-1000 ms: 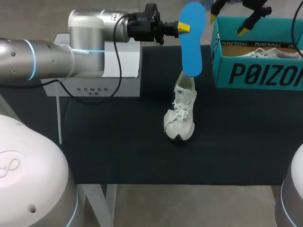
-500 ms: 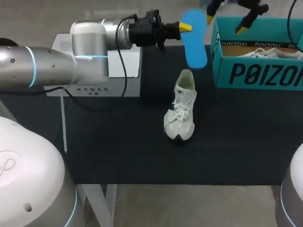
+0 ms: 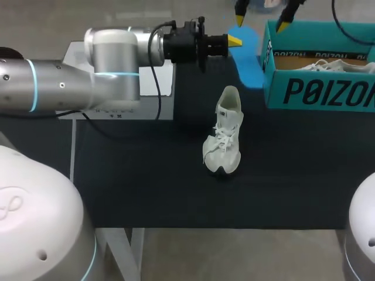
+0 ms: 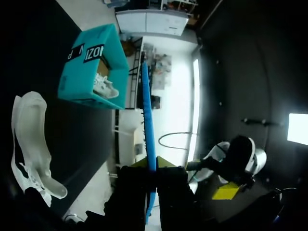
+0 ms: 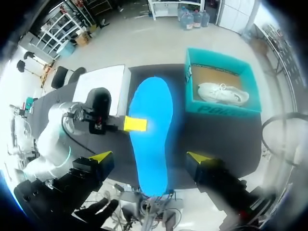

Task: Take the shoe out of the shoebox, open the shoe tongue, remove and reinsert the insole, then place the shoe into the shoebox

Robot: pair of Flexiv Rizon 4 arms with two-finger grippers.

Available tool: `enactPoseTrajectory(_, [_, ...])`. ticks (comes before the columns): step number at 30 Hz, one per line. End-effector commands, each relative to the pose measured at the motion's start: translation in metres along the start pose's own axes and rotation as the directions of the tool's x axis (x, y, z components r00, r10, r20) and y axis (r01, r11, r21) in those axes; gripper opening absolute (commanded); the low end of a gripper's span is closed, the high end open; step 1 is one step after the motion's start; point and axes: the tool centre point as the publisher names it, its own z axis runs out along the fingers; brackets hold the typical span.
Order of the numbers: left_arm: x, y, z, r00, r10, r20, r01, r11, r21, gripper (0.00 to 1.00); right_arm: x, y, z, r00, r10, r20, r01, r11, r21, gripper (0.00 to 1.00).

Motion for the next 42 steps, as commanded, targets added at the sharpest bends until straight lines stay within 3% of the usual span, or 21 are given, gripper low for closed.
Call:
enactPoseTrajectory(1, [-0.001,0.003,0.005,1.0,0.015,0.007,-0.015,0.999,0.041,0.0,0.015,0.017,0.007,0.989,0.047,0.138,-0.059,0.994,0.088,1.0])
enactPoseTrajectory(7, [-0.002,0.004,0.006,0.999,0.031,0.008,-0.031,0.999,0.032,0.0,0.014,0.019,0.011,0.984,0.11,0.141,-0.127,0.985,0.118,1.0])
enactPoseTrajectory(21, [0.0,0.002,0.006,0.999,0.036,0.011,-0.036,0.999,-0.01,0.0,0.011,0.019,0.01,0.988,0.095,0.12,-0.11,0.986,0.128,1.0])
enactPoseTrajectory(26, [0.001,0.0,0.003,1.0,0.025,0.007,-0.025,0.999,-0.044,0.0,0.011,0.017,0.008,0.995,-0.011,0.103,-0.002,0.991,0.131,1.0])
enactPoseTrajectory(34, [0.001,0.001,0.004,1.0,0.023,0.02,-0.022,0.997,-0.068,0.0,0.001,0.016,0.007,0.992,-0.001,0.127,-0.015,0.992,0.125,1.0])
enactPoseTrajectory(42, [0.001,0.002,0.003,1.0,0.019,0.022,-0.017,0.997,-0.08,0.0,0.006,0.016,0.009,0.993,-0.023,0.118,0.007,0.991,0.13,1.0])
